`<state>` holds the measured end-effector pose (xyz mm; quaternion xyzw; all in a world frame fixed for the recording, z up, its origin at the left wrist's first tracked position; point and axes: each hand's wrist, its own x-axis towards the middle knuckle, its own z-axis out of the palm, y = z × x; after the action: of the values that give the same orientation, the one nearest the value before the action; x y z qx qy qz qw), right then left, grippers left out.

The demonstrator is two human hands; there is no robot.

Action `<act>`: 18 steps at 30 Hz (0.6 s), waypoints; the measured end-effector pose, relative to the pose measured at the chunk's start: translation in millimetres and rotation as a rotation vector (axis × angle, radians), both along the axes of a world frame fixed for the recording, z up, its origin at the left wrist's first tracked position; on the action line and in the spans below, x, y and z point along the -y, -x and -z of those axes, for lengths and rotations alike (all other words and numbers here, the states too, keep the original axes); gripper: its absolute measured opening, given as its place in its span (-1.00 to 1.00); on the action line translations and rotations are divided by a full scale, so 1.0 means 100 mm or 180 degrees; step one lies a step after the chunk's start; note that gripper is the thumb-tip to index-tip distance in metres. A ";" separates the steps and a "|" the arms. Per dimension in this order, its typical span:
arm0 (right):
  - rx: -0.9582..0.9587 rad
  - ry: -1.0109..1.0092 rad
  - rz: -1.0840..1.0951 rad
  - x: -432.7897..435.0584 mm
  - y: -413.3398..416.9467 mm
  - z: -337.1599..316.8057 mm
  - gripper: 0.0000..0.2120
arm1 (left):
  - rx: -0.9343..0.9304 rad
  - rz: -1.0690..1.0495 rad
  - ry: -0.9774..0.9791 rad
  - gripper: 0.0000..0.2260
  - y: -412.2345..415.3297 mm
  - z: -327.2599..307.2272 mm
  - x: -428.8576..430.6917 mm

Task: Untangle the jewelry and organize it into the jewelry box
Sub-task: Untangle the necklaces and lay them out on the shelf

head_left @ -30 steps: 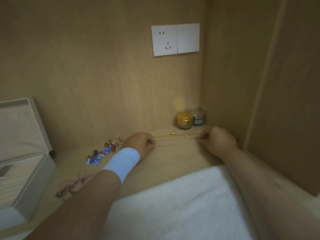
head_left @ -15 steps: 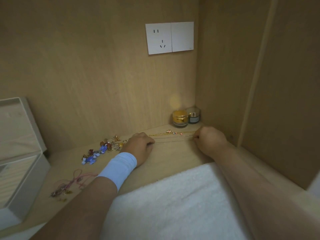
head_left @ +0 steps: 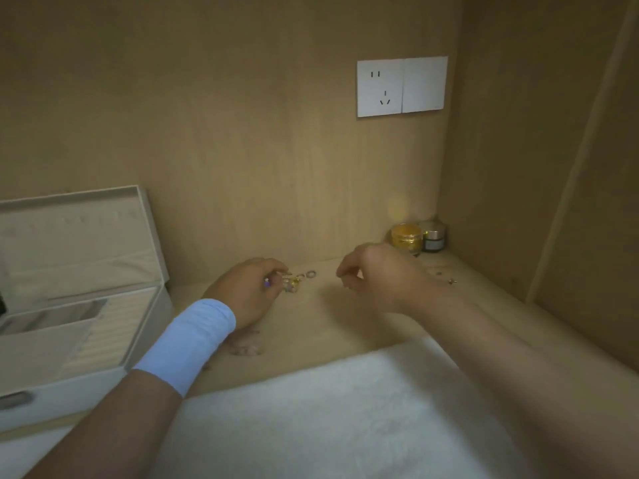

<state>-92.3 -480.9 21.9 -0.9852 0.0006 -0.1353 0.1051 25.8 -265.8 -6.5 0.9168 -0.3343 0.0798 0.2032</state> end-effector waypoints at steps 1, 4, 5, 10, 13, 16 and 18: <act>-0.0015 -0.0081 -0.0173 -0.18 -0.05 0.00 -0.77 | -0.0033 -0.0091 0.0026 -0.77 0.02 0.00 -0.13; -0.0185 -0.0293 -0.0553 -0.67 -0.24 0.12 -0.79 | -0.0025 -0.0388 0.0115 -0.80 0.03 0.03 -0.50; -0.0248 -0.0315 -0.0673 -0.81 -0.31 0.19 -0.80 | -0.0036 -0.0471 0.0116 -0.81 0.03 0.05 -0.60; -0.0486 -0.0335 -0.1062 -1.21 -0.51 0.47 -0.75 | -0.0172 -0.0513 -0.0256 -0.76 0.07 0.10 -0.88; -0.0502 -0.0372 -0.1194 -1.21 -0.54 0.55 -0.73 | -0.0365 -0.0461 -0.0560 -0.72 0.09 0.14 -0.89; -0.0550 -0.0298 -0.1039 -1.12 -0.52 0.52 -0.76 | -0.0426 -0.0440 -0.0774 -0.67 0.10 0.17 -0.88; -0.0603 -0.0244 -0.0937 -1.03 -0.50 0.47 -0.83 | -0.0547 -0.0512 -0.0904 -0.62 0.09 0.18 -0.88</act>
<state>-42.6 -377.8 -25.1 -0.9783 -0.1286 -0.0250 0.1608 16.8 -177.4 -25.0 0.9635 -0.2493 -0.0309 0.0924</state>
